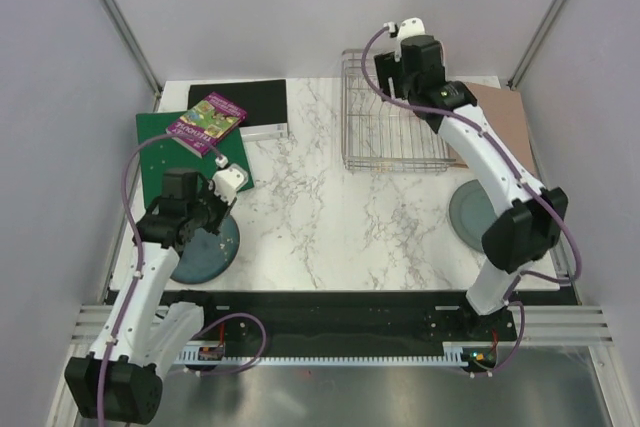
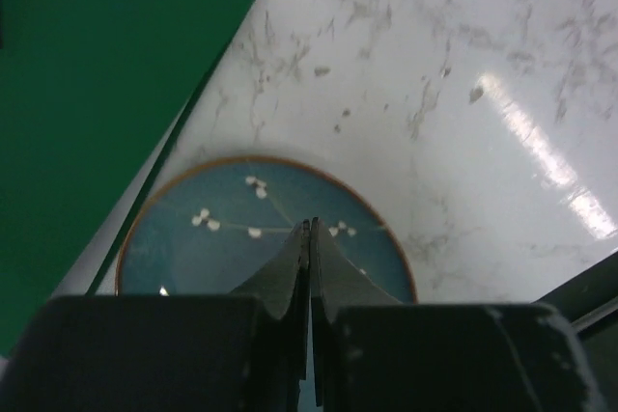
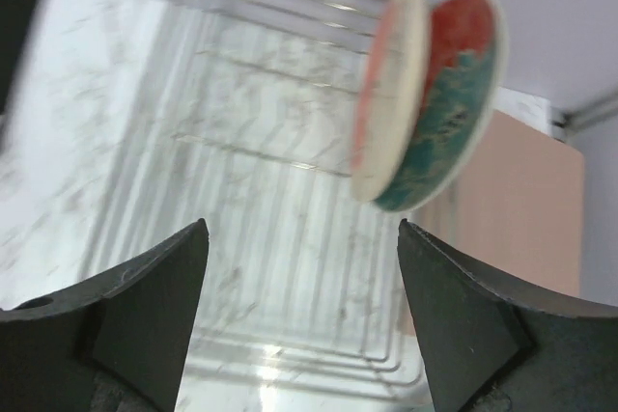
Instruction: Load the plates into the dish rack
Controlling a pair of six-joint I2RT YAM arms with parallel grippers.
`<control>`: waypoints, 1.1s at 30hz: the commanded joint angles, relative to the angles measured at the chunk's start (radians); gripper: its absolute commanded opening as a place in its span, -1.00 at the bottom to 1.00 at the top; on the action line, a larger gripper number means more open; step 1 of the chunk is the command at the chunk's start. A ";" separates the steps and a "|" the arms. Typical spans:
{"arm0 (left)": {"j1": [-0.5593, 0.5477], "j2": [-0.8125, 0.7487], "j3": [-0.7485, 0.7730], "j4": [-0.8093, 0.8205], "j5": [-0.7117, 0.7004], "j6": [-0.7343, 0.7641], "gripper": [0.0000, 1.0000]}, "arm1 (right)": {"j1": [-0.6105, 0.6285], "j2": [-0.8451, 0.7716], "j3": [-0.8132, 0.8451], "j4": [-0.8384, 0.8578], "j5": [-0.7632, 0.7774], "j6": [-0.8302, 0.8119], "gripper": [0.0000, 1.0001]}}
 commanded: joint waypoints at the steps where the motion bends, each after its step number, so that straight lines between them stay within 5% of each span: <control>1: 0.101 -0.042 -0.079 -0.133 -0.020 0.301 -0.95 | 0.094 -0.163 -0.177 0.006 -0.335 0.000 0.74; 9: 0.185 0.209 -0.067 -0.151 0.014 0.321 -0.95 | 0.140 -0.202 -0.408 0.004 -0.777 0.121 0.78; 10: 0.207 0.216 -0.056 -0.140 0.023 0.309 -0.87 | 0.166 -0.192 -0.415 0.004 -0.813 0.114 0.78; 11: 0.260 0.213 -0.045 -0.125 0.038 0.296 -0.43 | 0.180 -0.180 -0.418 0.004 -0.875 0.106 0.76; 14: 0.369 0.194 -0.010 -0.082 0.040 0.278 0.01 | 0.233 -0.079 -0.396 0.010 -0.995 0.111 0.66; 20: 0.561 0.137 0.058 -0.068 0.078 0.253 0.32 | 0.347 0.190 -0.288 0.162 -1.213 0.282 0.61; 27: 0.563 0.062 0.130 -0.080 0.066 0.028 0.43 | 0.485 0.473 -0.106 0.375 -1.324 0.520 0.59; 29: 0.561 0.036 0.141 -0.109 0.068 -0.011 0.71 | 0.502 0.540 -0.063 0.432 -1.332 0.591 0.59; 33: 0.563 0.001 0.161 -0.160 0.089 -0.057 0.72 | 0.517 0.608 -0.014 0.512 -1.327 0.669 0.57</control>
